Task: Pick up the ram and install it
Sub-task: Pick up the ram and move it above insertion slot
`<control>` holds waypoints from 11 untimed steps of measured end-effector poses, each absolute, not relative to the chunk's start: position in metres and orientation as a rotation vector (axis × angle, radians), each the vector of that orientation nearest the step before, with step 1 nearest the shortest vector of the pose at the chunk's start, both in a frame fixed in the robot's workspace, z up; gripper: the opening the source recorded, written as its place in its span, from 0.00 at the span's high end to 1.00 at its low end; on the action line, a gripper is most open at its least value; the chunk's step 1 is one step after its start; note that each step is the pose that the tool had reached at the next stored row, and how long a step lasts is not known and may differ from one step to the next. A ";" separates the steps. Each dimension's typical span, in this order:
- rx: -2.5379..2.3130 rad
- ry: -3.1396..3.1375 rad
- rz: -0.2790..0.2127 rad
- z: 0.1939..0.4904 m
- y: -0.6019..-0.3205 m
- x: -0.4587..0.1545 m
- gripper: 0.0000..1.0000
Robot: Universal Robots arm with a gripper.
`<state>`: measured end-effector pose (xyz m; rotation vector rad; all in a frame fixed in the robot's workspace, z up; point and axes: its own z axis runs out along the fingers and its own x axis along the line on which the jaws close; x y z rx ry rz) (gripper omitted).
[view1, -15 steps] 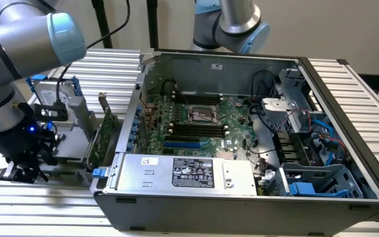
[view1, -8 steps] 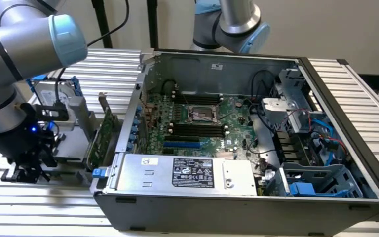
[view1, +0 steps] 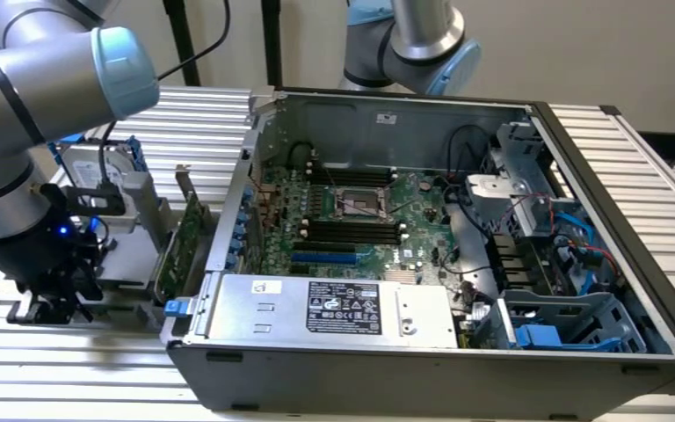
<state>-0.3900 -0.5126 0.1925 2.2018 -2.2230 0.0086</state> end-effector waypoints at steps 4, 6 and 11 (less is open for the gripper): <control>2.199 -2.220 0.007 0.192 -0.513 -0.390 0.71; 2.197 -2.217 0.004 0.192 -0.512 -0.390 0.71; 2.197 -2.211 0.001 0.192 -0.513 -0.390 0.73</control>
